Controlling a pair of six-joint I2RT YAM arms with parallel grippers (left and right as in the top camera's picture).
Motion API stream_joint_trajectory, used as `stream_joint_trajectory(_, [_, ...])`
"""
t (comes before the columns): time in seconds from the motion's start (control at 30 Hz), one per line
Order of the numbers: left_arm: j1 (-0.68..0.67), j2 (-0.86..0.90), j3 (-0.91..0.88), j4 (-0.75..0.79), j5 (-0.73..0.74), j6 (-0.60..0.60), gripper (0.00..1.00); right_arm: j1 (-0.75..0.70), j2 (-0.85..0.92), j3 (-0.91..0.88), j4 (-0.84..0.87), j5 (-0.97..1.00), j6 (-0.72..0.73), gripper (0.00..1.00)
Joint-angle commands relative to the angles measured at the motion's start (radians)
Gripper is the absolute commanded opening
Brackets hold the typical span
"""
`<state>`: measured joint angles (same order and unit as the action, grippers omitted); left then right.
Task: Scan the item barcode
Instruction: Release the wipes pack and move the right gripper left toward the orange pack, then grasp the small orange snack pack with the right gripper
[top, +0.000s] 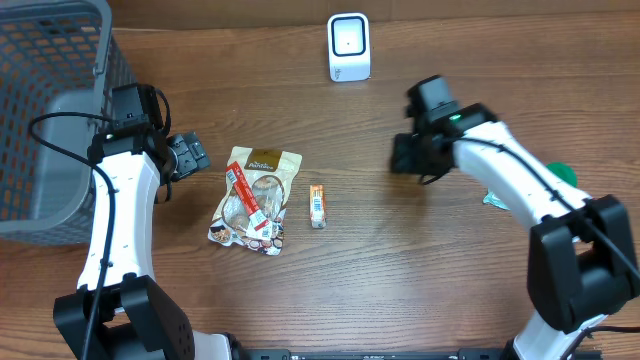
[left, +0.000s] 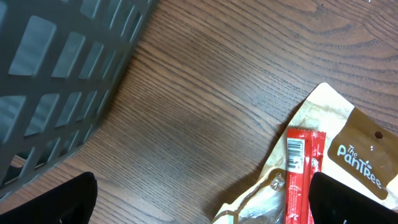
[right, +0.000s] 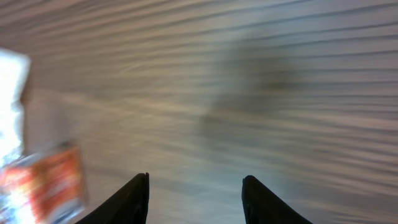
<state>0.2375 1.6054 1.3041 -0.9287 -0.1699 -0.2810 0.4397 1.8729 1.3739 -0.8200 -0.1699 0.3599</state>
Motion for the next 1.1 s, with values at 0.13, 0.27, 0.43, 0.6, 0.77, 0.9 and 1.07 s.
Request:
stream_joint_trajectory(0.13, [-0.002, -0.008, 0.006, -0.002, -0.013, 0.011, 1.0, 0.208, -0.012, 0.011, 0.103, 0.085, 0.143, 0.5])
stream_joint_trajectory(0.27, [-0.002, -0.008, 0.006, -0.002, -0.013, 0.011, 1.0, 0.306, -0.011, 0.011, 0.153, 0.251, 0.195, 0.55])
stream_joint_trajectory(0.43, [-0.002, -0.008, 0.006, -0.002, -0.013, 0.011, 1.0, 0.378, -0.011, 0.006, 0.216, 0.276, 0.23, 0.57])
stream_joint_trajectory(0.6, [-0.002, -0.008, 0.006, -0.002, -0.013, 0.011, 1.0, 0.432, -0.01, -0.025, 0.271, 0.376, 0.273, 0.57])
stream_joint_trajectory(0.77, [-0.002, -0.008, 0.006, -0.002, -0.013, 0.011, 1.0, 0.465, 0.0, -0.04, 0.296, 0.387, 0.273, 0.54])
stream_joint_trajectory(0.9, [-0.002, -0.008, 0.006, -0.002, -0.013, 0.011, 1.0, 0.47, 0.022, -0.04, 0.297, 0.405, 0.274, 0.54])
stream_joint_trajectory(1.07, [-0.002, -0.008, 0.006, -0.002, -0.013, 0.011, 1.0, 0.47, 0.077, -0.04, 0.298, 0.381, 0.273, 0.52])
